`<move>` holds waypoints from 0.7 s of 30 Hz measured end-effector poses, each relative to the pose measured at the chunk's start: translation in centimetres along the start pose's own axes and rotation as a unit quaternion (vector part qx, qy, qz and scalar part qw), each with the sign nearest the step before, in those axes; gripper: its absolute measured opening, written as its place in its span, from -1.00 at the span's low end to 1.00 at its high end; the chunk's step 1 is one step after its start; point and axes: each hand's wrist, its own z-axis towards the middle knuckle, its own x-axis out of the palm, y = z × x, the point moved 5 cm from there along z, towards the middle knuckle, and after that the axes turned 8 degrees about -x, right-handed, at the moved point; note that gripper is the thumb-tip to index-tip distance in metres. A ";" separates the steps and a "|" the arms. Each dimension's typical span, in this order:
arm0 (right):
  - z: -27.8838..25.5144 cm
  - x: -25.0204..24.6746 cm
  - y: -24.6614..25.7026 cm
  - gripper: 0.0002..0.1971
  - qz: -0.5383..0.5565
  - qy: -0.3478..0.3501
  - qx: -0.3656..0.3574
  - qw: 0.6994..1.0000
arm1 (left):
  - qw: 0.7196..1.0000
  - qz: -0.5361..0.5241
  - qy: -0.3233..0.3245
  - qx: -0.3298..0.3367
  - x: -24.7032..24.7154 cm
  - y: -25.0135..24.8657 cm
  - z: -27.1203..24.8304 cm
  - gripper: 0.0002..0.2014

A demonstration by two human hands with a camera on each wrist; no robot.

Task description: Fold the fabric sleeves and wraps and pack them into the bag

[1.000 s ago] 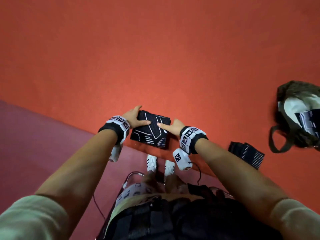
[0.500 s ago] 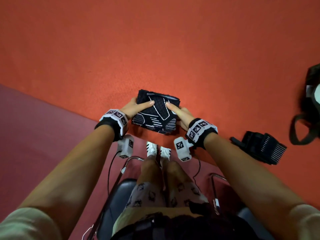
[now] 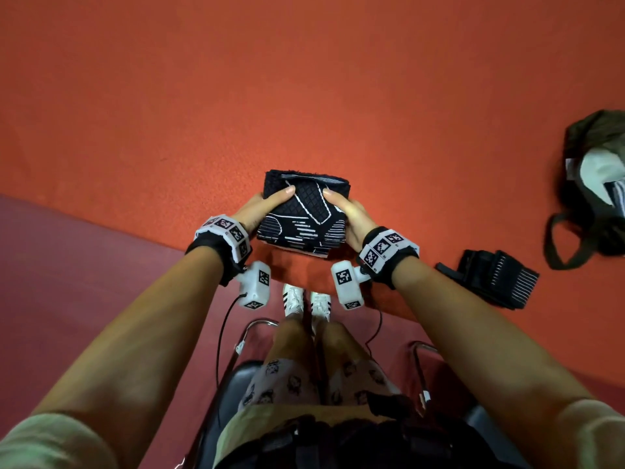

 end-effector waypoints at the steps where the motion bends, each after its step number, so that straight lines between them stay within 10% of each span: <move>1: -0.3 -0.5 1.2 -0.15 0.004 -0.012 -0.013 1.000 | 1.000 0.005 0.010 0.005 0.9 -1.2 -0.4 -0.74; 14: -6.8 -15.5 17.2 -0.18 0.086 -0.146 -0.177 0.970 | 0.972 0.129 0.188 0.053 20.6 -18.5 -1.4 -0.25; 21: -11.8 -29.2 20.4 -0.19 0.114 -0.227 -0.209 0.944 | 0.939 0.233 0.247 0.056 36.3 -21.5 0.2 -0.51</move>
